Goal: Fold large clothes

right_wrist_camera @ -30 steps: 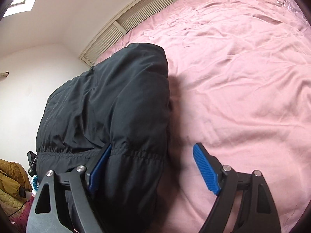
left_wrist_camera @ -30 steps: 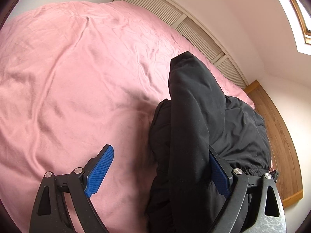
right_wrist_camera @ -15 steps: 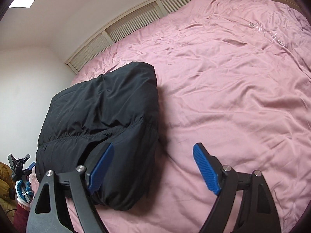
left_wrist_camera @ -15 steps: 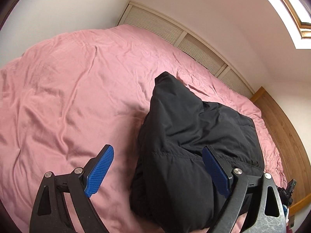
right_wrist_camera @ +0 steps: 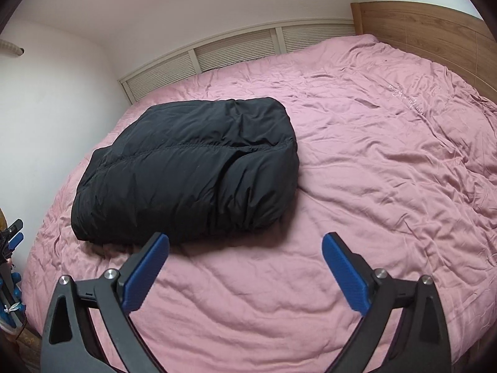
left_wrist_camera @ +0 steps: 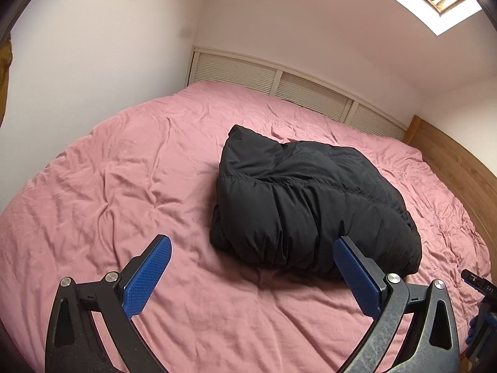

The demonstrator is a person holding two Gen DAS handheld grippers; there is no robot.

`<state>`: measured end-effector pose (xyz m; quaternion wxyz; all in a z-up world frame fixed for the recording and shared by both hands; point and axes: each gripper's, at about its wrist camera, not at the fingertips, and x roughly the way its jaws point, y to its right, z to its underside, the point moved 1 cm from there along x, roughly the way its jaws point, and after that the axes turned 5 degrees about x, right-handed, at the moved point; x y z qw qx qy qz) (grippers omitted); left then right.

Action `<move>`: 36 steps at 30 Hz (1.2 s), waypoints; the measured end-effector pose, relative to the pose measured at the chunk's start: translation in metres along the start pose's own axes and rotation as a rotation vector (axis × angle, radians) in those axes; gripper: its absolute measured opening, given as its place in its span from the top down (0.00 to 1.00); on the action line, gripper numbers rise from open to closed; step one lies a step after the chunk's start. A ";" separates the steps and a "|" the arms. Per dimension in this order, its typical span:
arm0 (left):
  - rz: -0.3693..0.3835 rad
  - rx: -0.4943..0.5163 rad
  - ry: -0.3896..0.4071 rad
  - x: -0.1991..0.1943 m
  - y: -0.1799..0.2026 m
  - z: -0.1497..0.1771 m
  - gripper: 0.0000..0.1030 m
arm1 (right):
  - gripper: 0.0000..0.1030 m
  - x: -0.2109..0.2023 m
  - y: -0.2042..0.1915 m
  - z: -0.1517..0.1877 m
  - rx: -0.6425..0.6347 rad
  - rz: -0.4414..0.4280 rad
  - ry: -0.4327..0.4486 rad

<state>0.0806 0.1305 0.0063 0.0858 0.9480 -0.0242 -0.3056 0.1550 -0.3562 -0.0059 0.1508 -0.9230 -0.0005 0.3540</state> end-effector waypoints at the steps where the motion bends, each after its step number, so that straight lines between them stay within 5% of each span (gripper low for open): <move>1: -0.014 0.010 0.006 -0.010 0.004 0.006 0.01 | 0.02 -0.008 -0.009 0.008 -0.019 0.002 0.009; 10: -0.157 0.125 0.066 -0.081 0.039 0.047 0.01 | 0.02 -0.063 -0.071 0.069 -0.108 -0.025 0.040; 36: -0.176 0.223 0.199 -0.176 0.093 0.101 0.01 | 0.01 -0.156 -0.073 0.130 -0.116 -0.029 0.124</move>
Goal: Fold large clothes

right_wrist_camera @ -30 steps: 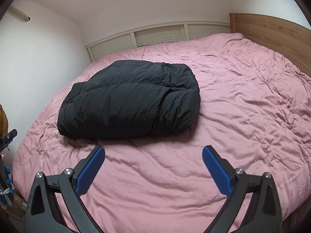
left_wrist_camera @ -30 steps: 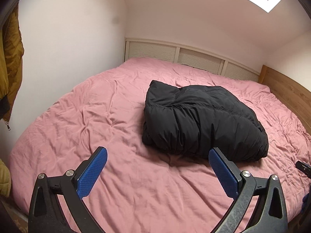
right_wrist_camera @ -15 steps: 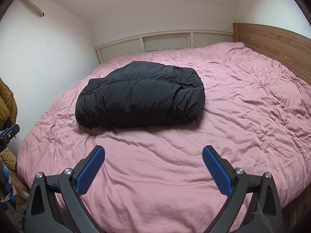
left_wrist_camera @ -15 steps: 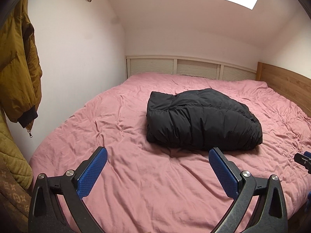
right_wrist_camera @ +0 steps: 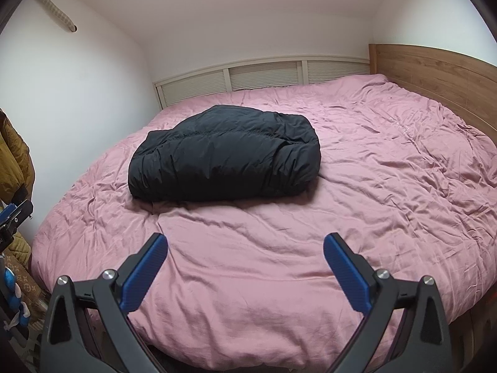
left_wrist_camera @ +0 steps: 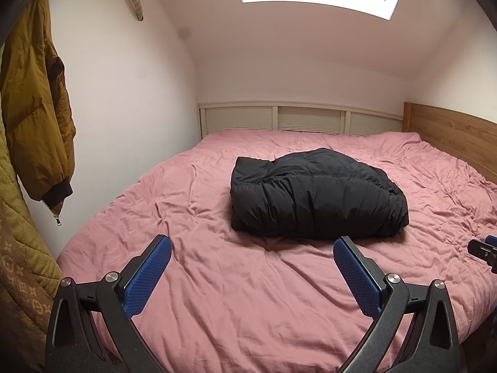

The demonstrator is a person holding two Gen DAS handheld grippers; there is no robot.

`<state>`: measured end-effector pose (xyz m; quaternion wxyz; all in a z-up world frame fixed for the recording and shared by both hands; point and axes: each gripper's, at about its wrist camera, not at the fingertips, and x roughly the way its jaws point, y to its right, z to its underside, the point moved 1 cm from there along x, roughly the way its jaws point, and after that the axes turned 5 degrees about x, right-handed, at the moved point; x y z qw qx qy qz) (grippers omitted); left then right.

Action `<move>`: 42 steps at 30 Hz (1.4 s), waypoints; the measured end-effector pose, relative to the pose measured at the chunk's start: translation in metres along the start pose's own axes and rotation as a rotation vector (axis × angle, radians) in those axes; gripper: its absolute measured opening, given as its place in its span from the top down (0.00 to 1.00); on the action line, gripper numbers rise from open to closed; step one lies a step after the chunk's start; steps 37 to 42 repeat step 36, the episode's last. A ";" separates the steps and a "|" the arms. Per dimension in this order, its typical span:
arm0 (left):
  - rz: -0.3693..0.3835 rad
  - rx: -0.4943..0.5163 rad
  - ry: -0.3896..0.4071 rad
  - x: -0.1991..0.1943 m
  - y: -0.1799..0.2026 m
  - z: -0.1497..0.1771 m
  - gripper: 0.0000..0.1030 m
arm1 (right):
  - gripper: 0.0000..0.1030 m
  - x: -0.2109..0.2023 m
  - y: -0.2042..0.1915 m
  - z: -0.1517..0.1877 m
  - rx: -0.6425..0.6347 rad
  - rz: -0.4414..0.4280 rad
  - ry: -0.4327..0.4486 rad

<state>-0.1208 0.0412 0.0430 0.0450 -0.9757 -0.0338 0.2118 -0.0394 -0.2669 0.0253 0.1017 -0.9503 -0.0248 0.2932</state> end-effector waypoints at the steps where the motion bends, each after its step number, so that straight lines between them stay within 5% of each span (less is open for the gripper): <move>1: 0.003 0.000 0.003 -0.001 0.000 0.000 0.01 | 0.01 -0.001 0.000 0.001 0.000 -0.001 0.000; 42: 0.040 0.020 -0.048 0.004 0.013 0.017 0.01 | 0.01 0.006 0.022 0.018 0.033 0.026 -0.029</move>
